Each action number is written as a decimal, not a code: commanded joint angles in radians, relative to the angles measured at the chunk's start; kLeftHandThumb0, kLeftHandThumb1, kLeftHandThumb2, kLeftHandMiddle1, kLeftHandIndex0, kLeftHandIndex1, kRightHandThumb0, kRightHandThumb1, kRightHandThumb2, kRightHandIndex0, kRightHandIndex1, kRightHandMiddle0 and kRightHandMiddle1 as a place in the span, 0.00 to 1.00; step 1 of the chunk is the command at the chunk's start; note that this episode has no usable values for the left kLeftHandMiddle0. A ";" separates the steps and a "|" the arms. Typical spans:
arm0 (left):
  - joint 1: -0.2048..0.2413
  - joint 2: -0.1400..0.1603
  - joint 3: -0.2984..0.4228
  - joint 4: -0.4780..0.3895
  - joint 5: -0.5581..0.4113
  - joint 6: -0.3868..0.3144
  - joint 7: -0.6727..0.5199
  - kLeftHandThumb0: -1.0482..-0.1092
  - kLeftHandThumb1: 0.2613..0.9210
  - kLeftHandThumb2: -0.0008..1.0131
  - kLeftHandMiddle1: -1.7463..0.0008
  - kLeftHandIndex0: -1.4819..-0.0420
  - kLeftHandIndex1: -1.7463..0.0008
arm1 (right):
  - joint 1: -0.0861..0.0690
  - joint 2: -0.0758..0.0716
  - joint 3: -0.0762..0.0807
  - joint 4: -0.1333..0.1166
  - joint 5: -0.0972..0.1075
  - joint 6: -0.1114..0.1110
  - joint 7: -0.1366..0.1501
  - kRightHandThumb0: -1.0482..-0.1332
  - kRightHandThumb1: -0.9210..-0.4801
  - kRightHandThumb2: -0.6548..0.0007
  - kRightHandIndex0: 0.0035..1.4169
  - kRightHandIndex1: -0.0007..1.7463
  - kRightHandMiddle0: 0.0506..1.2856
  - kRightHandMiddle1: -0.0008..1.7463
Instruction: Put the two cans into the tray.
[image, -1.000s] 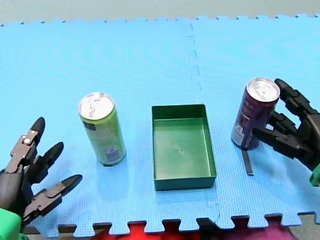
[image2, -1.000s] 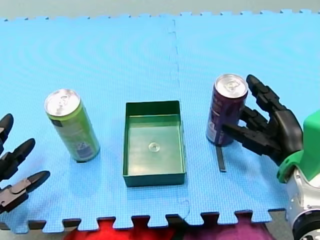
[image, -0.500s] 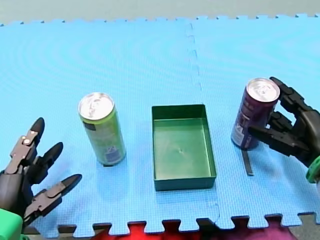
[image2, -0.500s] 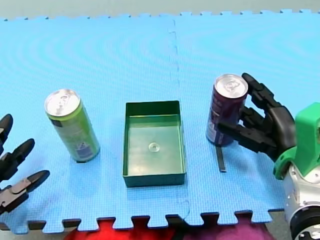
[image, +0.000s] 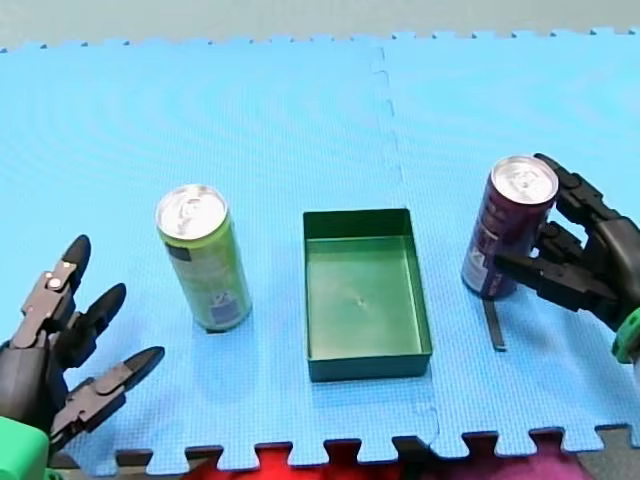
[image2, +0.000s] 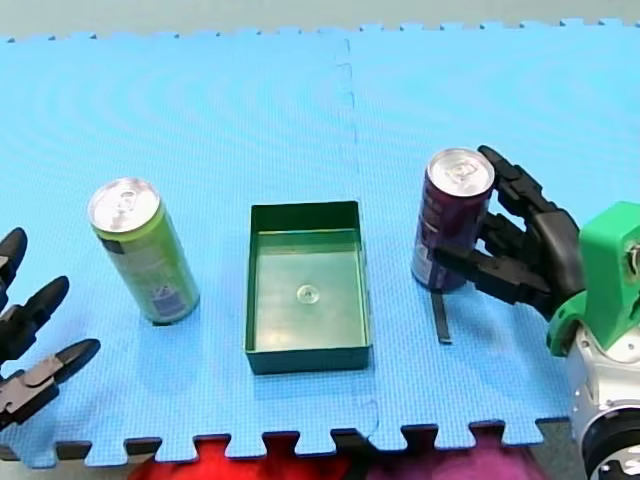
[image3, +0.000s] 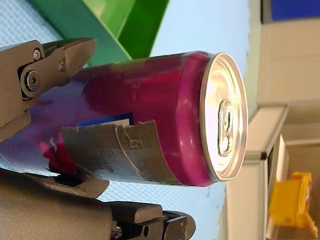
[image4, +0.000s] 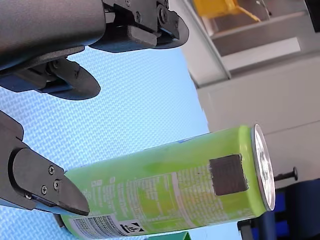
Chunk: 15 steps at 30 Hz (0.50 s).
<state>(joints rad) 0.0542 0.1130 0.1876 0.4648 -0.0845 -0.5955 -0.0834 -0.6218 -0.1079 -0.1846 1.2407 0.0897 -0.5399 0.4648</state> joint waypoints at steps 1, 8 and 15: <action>0.001 0.001 0.001 -0.006 0.000 -0.002 0.003 0.00 0.78 0.01 0.99 0.86 0.99 | -0.005 -0.005 0.002 0.008 -0.005 -0.002 0.005 0.00 0.31 0.98 0.27 0.02 0.12 0.00; 0.008 -0.002 0.000 -0.017 0.001 0.001 0.004 0.00 0.79 0.01 0.99 0.86 1.00 | -0.017 -0.003 0.004 0.027 -0.013 0.000 0.001 0.00 0.30 0.98 0.27 0.01 0.12 0.00; 0.010 -0.001 0.001 -0.018 -0.002 0.003 0.003 0.00 0.79 0.00 0.99 0.85 1.00 | -0.031 0.005 -0.008 0.036 -0.004 0.007 0.010 0.00 0.30 0.98 0.27 0.01 0.12 0.00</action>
<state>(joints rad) 0.0624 0.1089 0.1862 0.4501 -0.0843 -0.5950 -0.0819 -0.6450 -0.1037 -0.1893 1.2745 0.0823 -0.5384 0.4672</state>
